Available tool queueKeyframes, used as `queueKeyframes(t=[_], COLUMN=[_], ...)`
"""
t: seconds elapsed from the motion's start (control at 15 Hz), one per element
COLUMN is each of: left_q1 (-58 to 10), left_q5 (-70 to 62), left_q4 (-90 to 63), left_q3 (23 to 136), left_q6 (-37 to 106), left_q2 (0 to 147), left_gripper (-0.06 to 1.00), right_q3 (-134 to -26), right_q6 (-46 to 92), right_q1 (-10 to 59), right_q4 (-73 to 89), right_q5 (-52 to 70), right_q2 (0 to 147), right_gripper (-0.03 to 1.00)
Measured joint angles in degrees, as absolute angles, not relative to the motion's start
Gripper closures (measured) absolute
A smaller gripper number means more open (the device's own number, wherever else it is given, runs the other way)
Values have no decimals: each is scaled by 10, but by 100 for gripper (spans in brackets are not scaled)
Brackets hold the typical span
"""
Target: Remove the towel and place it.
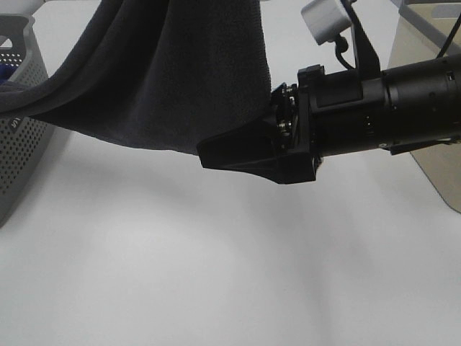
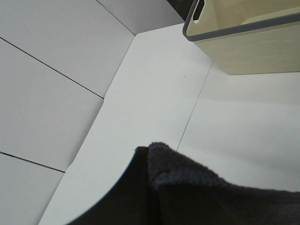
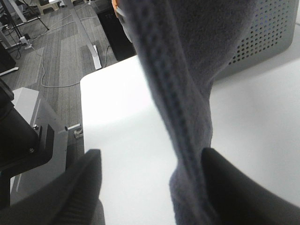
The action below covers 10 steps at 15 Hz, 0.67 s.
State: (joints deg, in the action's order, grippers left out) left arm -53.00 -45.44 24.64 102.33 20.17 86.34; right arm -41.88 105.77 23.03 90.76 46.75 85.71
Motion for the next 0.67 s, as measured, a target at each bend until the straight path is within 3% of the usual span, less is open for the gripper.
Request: queueKeyframes(t=[0.33,0.47,0.67], left_q1=[-530,-530,-530], left_q5=[-463,-463,-464], left_q4=[248,248,248], left_q3=[1023,1023,1023], left_q6=[200,196,175], left_q2=[863,863,863], left_gripper=[94,94,94], right_q3=[-419,-419,-419], right_q6=[1040,1040,1027], right_q1=[230,230,230], right_q4=[884,882,892], right_q5=[439,436,437], right_q2=[856,856,856], right_gripper=[64,91,95])
